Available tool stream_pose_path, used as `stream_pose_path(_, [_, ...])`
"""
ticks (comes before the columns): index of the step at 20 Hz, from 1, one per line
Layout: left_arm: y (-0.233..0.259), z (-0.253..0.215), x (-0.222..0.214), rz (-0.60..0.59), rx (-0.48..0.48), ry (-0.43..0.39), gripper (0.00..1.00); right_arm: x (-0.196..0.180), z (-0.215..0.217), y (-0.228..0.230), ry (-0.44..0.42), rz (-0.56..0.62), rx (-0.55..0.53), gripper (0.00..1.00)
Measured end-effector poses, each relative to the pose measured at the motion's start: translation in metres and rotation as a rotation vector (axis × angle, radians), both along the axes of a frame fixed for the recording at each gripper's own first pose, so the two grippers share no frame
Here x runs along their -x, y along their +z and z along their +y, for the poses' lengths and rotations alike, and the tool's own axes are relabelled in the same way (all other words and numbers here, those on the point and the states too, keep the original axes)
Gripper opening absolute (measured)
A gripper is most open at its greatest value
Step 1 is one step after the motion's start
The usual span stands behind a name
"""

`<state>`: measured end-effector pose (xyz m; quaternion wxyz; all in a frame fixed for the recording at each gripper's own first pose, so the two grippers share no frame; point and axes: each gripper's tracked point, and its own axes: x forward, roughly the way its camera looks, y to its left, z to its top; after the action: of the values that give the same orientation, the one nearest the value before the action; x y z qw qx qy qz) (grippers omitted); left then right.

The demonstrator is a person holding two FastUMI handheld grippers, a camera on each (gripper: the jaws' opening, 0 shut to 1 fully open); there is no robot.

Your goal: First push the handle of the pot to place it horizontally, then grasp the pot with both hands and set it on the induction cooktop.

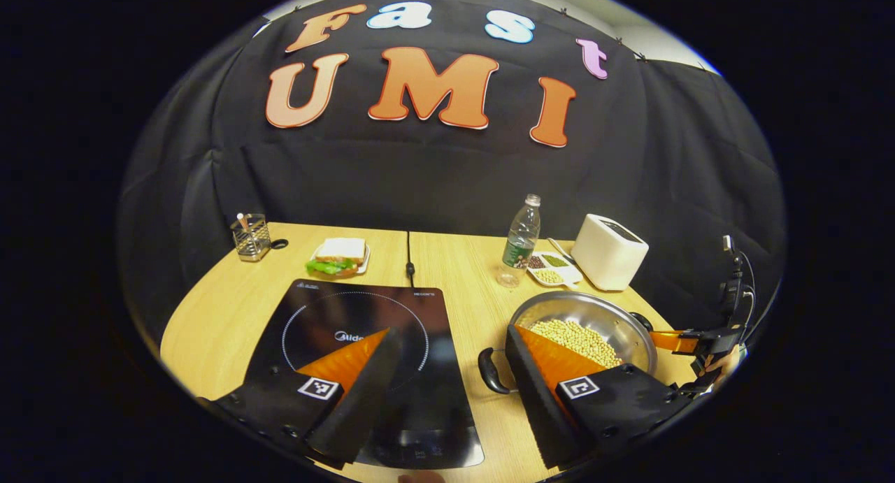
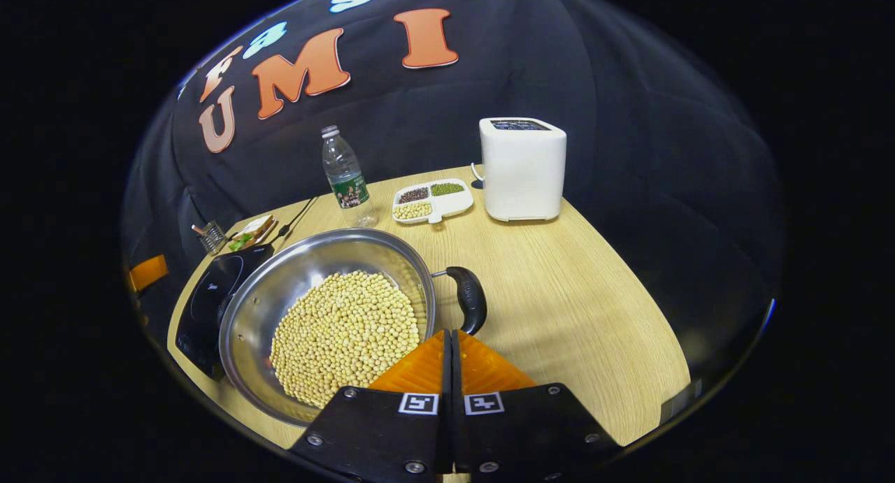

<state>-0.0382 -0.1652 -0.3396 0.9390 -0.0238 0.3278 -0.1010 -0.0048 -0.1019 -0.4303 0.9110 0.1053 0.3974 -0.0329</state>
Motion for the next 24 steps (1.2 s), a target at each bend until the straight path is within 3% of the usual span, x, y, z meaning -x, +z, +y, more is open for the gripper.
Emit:
stream_pose_path(4, [-0.023,-0.015,0.008,0.052,0.017,-0.006,0.98,-0.002,-0.011,-0.007,-0.020,0.001,0.030,0.00])
stream_pose_path(8, [-0.043,-0.032,0.018,0.091,0.022,-0.020,0.99,0.000,-0.010,-0.005,-0.051,-0.005,-0.006,0.00])
stream_pose_path(14, [-0.068,-0.057,0.023,0.125,0.024,-0.040,0.98,-0.007,-0.028,0.025,-0.104,-0.102,0.007,0.00])
stream_pose_path(16, [-0.073,-0.064,0.020,0.125,0.024,-0.040,0.99,-0.012,-0.029,0.031,-0.106,-0.133,0.012,0.05])
stream_pose_path(18, [-0.076,-0.068,0.018,0.125,0.022,-0.037,0.99,-0.018,-0.029,0.032,-0.106,-0.151,0.028,0.26])
stream_pose_path(21, [-0.082,-0.072,0.013,0.126,0.018,-0.026,0.99,-0.024,-0.024,0.030,-0.079,-0.168,0.046,0.65])
stream_pose_path(24, [-0.090,-0.074,0.010,0.138,0.020,-0.008,1.00,-0.033,-0.016,0.027,-0.047,-0.174,0.053,0.83])
